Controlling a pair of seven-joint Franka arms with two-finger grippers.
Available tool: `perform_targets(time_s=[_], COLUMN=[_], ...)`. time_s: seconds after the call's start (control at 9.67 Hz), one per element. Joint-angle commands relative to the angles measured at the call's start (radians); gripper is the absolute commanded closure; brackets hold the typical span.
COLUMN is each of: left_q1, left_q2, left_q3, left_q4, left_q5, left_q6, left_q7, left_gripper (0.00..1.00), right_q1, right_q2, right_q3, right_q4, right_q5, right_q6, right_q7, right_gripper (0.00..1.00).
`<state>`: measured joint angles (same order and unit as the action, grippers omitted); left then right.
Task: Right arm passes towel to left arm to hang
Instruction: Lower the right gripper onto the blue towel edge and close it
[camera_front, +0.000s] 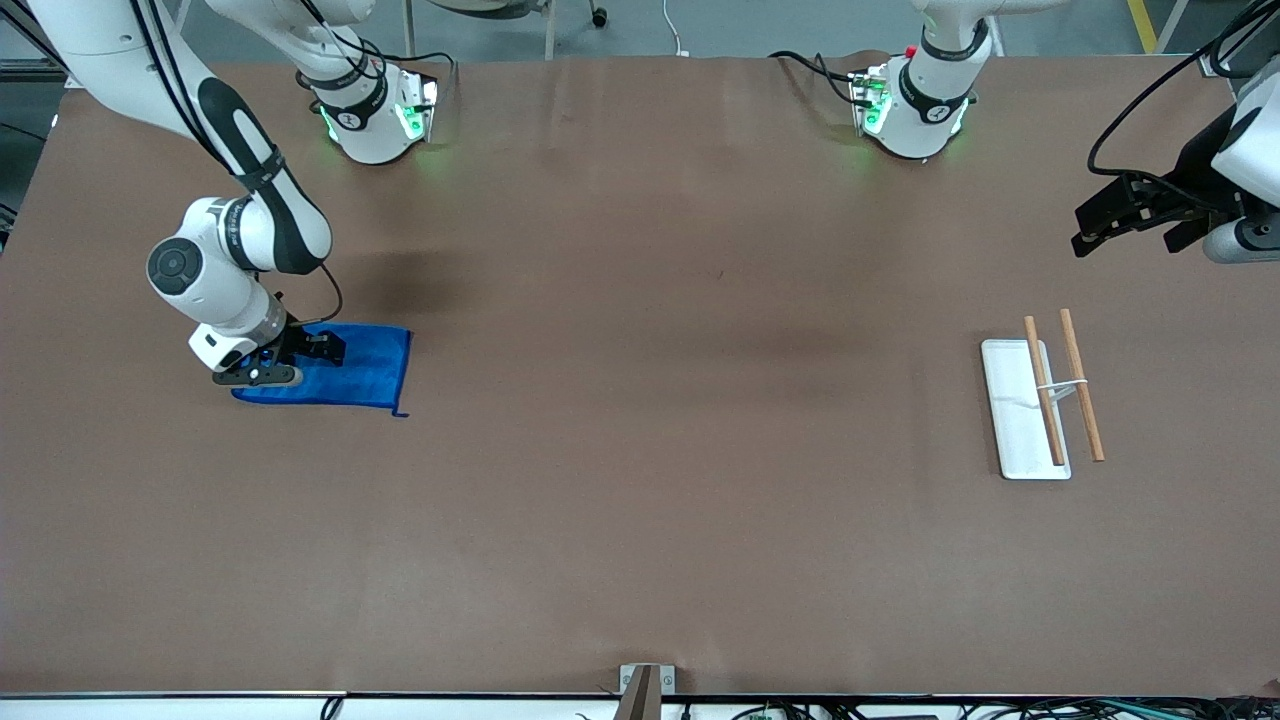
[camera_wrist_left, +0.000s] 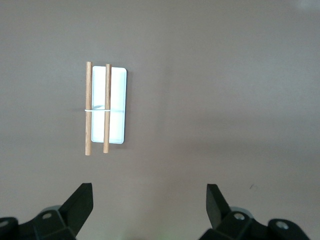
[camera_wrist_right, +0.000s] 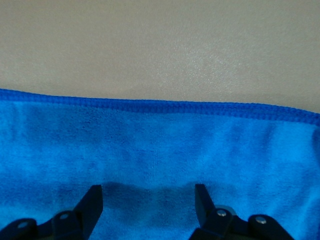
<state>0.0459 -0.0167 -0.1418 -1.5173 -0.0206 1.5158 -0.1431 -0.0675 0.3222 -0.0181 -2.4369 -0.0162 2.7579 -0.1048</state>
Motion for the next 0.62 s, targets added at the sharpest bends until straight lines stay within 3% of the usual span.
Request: perform_targets(time_s=[0.0, 0.31, 0.52], left_q1=[-0.001, -0.001, -0.006], left_q2=[0.023, 0.024, 0.024], left_q3=[-0.004, -0.004, -0.004], left_q4=[-0.003, -0.001, -0.001], left_q5=[0.022, 0.022, 0.022], left_q6=[0.000, 0.000, 0.000], left_q7=[0.008, 0.014, 0.014], left_gripper=[0.00, 0.00, 0.00], right_q1=[-0.006, -0.008, -0.009], right_q2=[0.014, 0.015, 0.015], right_q3=[0.003, 0.003, 0.003], right_q4=[-0.010, -0.010, -0.007], right_q5=[-0.001, -0.001, 0.001], right_q6=[0.028, 0.026, 0.023], right_q7=[-0.013, -0.010, 0.005], right_gripper=[0.22, 0.58, 0.93])
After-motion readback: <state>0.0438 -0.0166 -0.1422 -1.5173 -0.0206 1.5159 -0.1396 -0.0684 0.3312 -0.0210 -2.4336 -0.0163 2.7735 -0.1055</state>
